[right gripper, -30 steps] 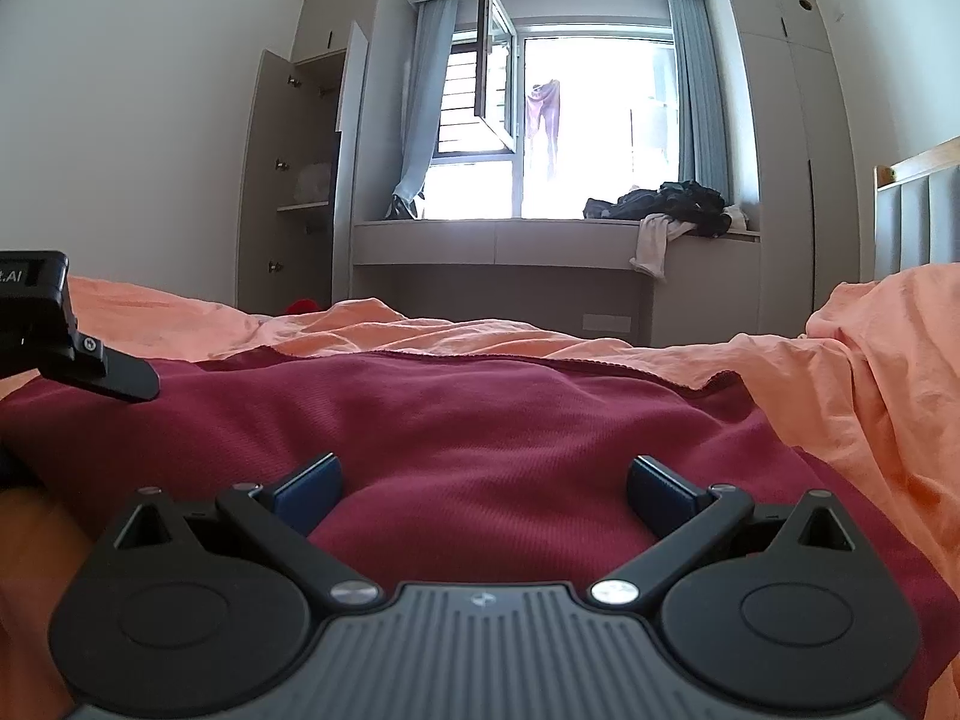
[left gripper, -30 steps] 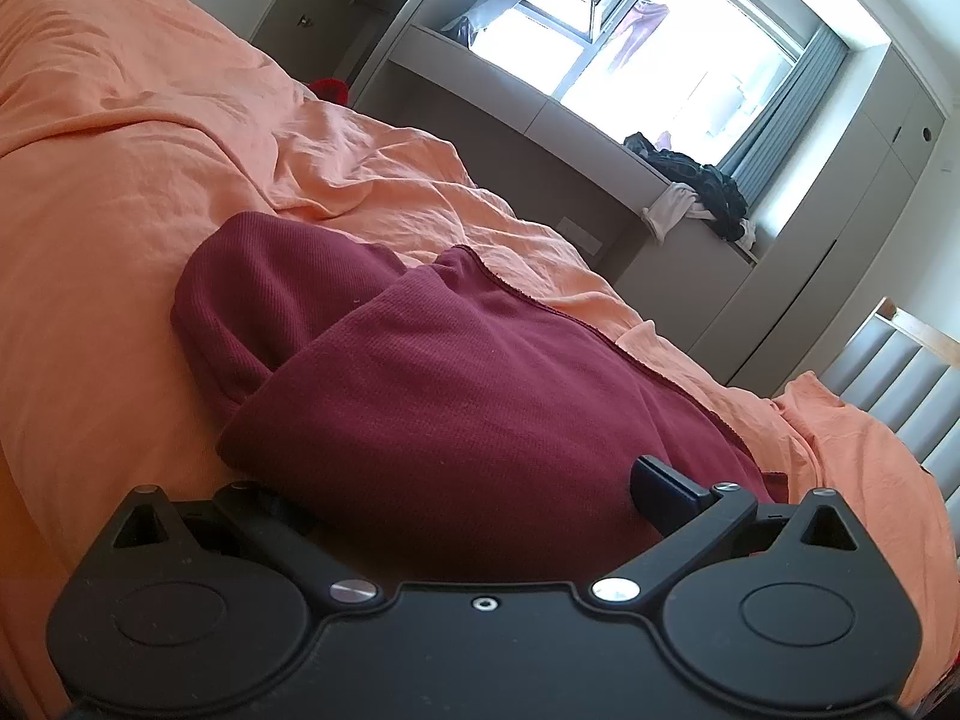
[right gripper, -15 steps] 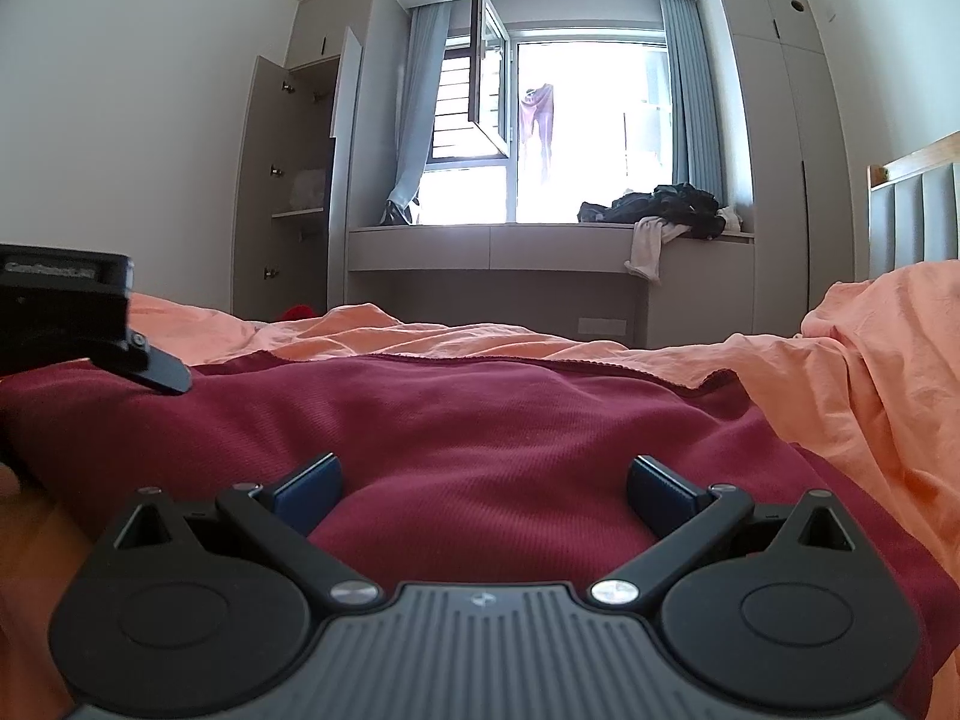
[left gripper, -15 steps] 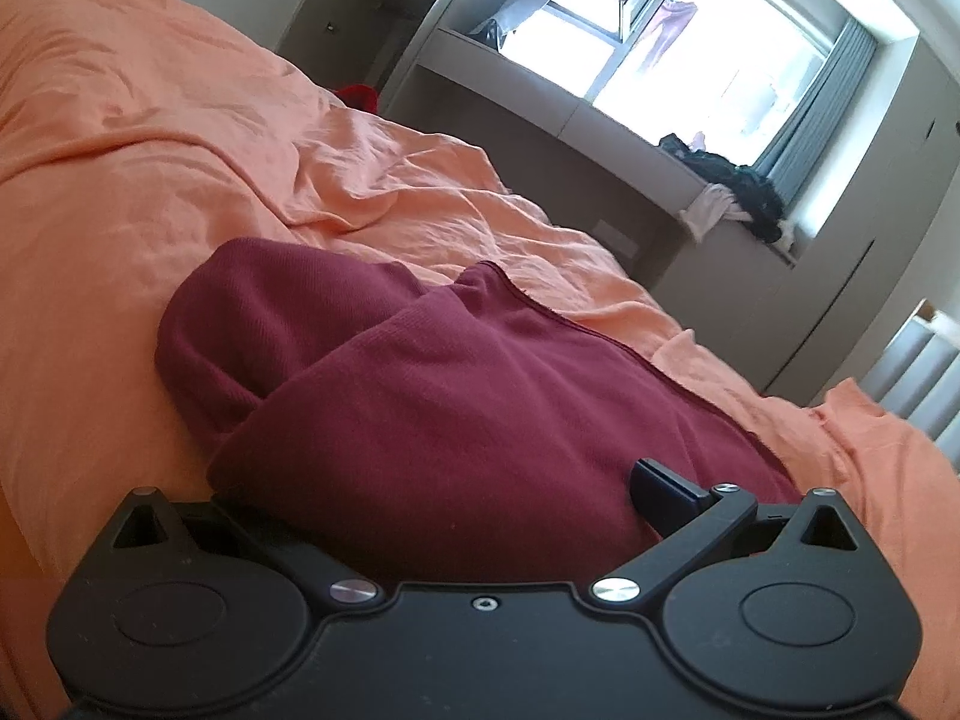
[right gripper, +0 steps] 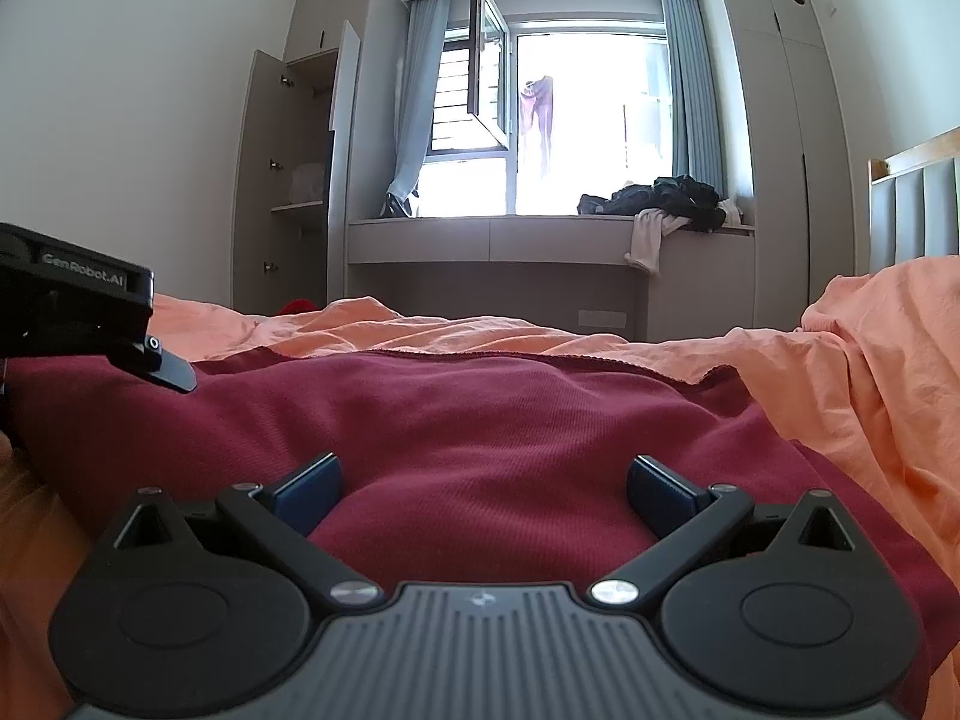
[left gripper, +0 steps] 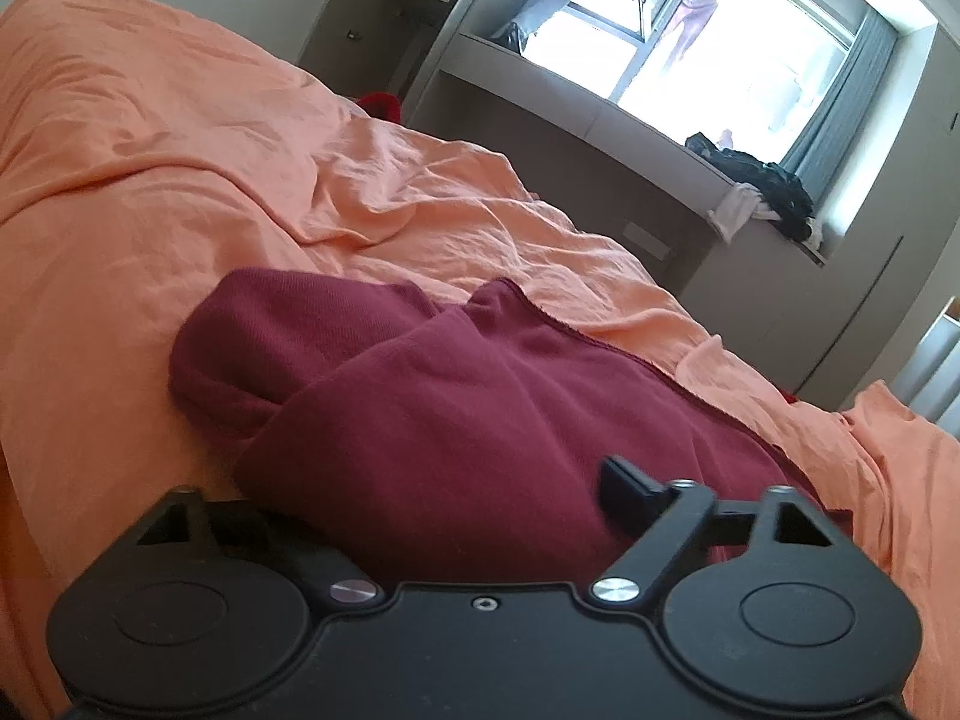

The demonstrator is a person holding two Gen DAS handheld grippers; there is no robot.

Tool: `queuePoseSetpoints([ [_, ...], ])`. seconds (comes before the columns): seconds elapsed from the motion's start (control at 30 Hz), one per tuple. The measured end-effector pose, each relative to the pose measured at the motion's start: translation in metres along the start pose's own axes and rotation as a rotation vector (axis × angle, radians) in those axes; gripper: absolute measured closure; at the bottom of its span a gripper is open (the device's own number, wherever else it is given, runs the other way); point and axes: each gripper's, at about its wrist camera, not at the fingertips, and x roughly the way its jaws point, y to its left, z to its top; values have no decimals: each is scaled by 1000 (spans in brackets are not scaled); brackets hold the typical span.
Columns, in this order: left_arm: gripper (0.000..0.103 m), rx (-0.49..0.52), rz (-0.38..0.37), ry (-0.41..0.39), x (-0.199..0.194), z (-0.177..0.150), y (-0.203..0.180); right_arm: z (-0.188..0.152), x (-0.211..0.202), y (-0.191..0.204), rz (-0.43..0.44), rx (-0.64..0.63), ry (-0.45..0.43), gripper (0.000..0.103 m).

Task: Fold small clothes
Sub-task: 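Lower the left gripper onto the folded shirt's end and close it, then lift the shirt end with the left gripper and fold it over the shirt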

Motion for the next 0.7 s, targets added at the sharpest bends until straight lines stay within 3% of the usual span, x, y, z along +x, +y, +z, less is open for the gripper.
queuePoseSetpoints([
  [0.1,35,-11,10,-14,-1,0,2,1,0,1,-1,0,4,1],
  [0.33,78,40,-28,-25,-4,11,-8,2,1,0,5,-4,10,1],
  [0.5,82,156,-100,-55,-10,19,-28,5,2,0,-1,-8,27,0],
  [0.7,83,328,-132,-76,-18,18,-65,4,-5,0,-7,-17,34,0],
])
